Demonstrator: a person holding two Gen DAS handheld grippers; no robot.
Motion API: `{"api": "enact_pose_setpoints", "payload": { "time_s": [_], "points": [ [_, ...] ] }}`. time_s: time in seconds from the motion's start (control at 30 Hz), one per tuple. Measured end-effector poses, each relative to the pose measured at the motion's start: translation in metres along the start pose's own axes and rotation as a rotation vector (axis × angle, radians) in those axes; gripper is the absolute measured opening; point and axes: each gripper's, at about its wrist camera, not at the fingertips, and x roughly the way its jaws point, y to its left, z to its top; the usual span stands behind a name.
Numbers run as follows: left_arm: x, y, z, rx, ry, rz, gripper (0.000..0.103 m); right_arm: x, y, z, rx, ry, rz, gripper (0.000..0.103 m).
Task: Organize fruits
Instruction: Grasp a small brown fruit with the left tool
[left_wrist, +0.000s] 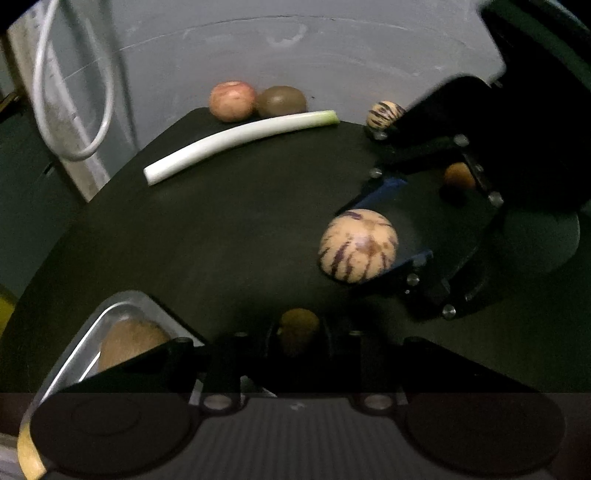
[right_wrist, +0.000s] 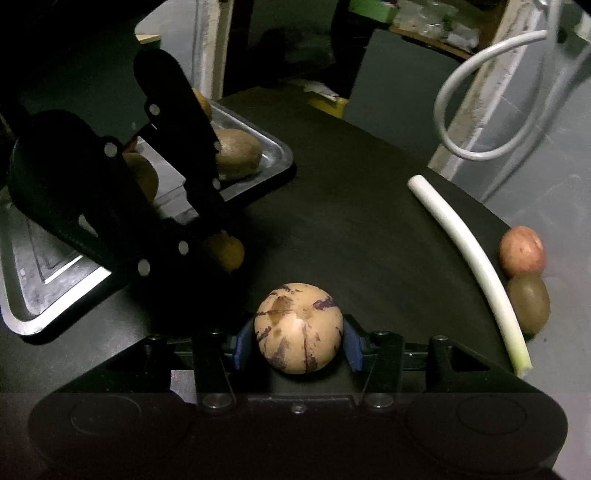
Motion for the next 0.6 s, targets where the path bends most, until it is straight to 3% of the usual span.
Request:
{"api": "enact_pose_setpoints", "payload": {
  "time_s": [0.3, 0.6],
  "points": [
    [-0.033, 0.014, -0.008, -0.232, -0.090, 0.041, 0.028, -0.027, 0.005, -0.008, 0.107, -0.045, -0.043, 0.051],
    [-0.084, 0.017, -0.029, -0.441, -0.214, 0.149, 0.028, -0.056, 0.024, 0.006, 0.153, -0.103, -0.069, 0.051]
  ]
}}
